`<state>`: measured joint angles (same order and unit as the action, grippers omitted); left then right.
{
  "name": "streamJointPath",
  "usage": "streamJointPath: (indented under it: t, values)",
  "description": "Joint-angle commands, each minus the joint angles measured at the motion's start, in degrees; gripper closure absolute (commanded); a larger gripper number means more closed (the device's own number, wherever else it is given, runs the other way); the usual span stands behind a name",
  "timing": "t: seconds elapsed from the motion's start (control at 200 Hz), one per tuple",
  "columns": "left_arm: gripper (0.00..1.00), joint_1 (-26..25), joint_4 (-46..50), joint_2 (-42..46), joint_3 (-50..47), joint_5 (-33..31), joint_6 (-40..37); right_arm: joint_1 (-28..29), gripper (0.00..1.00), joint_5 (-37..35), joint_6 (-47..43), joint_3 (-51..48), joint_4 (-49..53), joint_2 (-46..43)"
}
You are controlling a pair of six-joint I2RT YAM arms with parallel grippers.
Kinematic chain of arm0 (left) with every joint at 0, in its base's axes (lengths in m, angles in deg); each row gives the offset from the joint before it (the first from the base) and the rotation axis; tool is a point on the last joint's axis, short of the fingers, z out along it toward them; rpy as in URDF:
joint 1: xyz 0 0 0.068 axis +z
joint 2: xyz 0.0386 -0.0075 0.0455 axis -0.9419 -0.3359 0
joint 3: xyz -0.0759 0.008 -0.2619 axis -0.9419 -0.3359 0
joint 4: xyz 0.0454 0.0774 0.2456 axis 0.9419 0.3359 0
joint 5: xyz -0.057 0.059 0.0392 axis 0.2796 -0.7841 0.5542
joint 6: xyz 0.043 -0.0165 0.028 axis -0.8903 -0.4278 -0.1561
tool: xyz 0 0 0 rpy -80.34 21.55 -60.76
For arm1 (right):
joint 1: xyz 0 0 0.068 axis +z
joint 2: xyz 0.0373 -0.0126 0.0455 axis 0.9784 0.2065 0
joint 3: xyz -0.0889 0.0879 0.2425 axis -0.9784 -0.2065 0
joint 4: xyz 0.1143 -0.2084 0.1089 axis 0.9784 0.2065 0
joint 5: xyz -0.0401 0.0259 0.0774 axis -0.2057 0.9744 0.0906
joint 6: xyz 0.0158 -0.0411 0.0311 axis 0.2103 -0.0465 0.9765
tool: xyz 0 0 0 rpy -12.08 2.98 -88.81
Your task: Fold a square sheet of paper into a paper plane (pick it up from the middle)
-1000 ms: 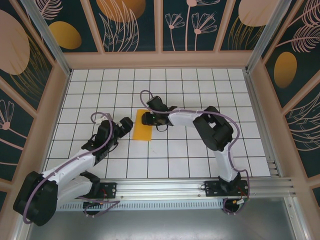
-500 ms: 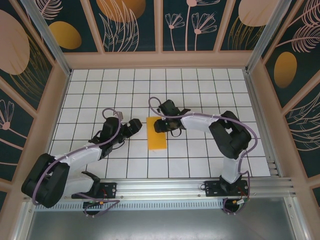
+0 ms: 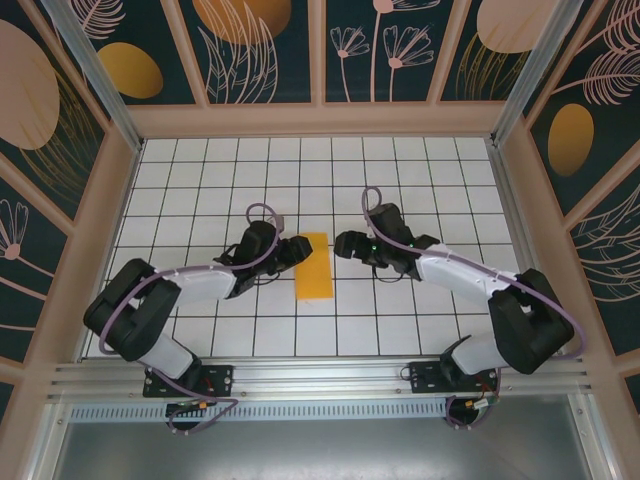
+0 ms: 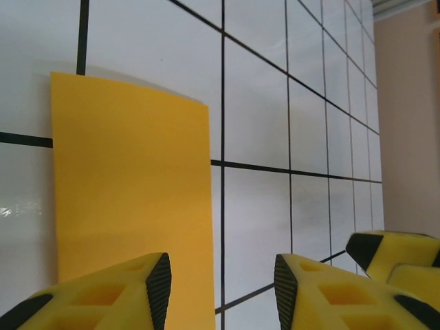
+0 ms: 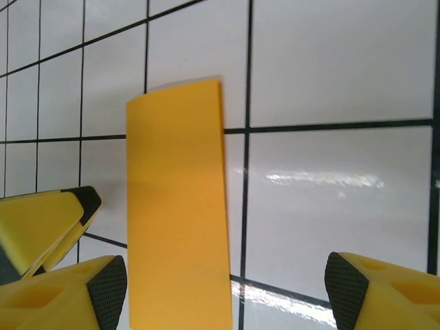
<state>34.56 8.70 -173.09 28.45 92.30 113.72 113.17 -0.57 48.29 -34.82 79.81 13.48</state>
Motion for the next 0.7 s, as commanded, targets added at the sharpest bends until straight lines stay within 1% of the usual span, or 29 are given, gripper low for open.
streamJointPath:
  t: [0.0, 0.155, 0.415, 0.671, 0.696]
  values:
    - [0.54, -0.46, -1.57, -2.37, 1.77, 1.00, 0.68, -0.96, 0.20, 3.07, 3.62, -2.17, -2.64, -1.61]
    - [0.53, -0.48, -0.56, -3.95, 1.61, -0.33, 0.79, -1.00, 0.20, 5.29, 4.79, -3.93, -4.42, -1.37]
    - [0.53, -0.45, -0.79, -6.90, 1.90, -0.25, 1.38, -0.62, 0.20, 8.82, 8.25, -5.58, -6.01, -0.38]
    - [0.51, -0.47, 0.44, -7.56, 1.65, -1.73, 2.54, 3.18, 0.21, 11.11, 11.34, -5.45, -6.58, 3.25]
    - [0.51, -0.38, 0.45, -9.05, 1.52, -1.81, 2.69, 3.53, 0.21, 11.27, 11.49, -5.36, -6.61, 3.62]
